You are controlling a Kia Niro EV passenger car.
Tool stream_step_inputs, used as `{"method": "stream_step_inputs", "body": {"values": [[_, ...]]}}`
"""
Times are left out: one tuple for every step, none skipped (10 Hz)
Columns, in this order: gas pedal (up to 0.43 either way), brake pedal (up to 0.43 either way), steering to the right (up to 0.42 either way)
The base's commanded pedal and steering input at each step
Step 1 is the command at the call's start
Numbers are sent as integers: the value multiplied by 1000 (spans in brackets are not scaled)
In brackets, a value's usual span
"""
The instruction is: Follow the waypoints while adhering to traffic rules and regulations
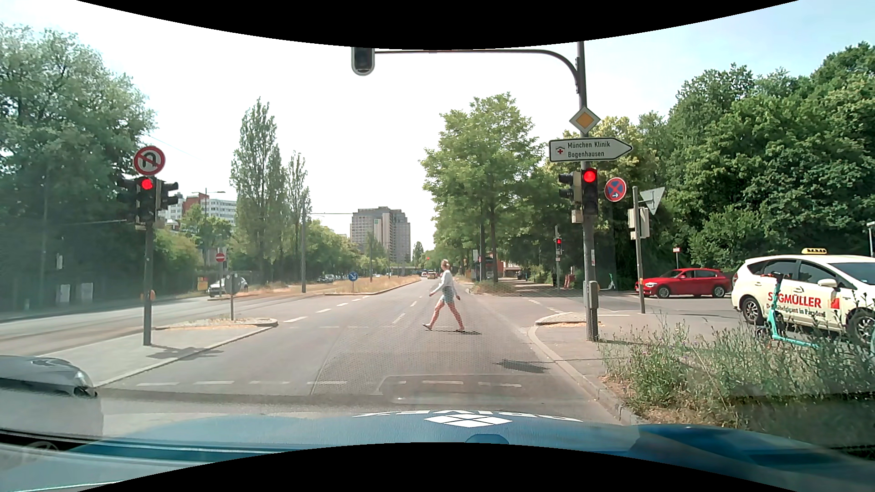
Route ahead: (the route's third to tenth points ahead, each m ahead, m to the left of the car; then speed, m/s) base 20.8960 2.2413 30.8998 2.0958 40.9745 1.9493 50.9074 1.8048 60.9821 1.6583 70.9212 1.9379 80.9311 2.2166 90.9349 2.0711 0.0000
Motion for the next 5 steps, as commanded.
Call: {"method": "stream_step_inputs", "body": {"values": [[0,250,-3],[0,250,-3],[0,250,-3],[0,250,-3],[0,250,-3]]}}
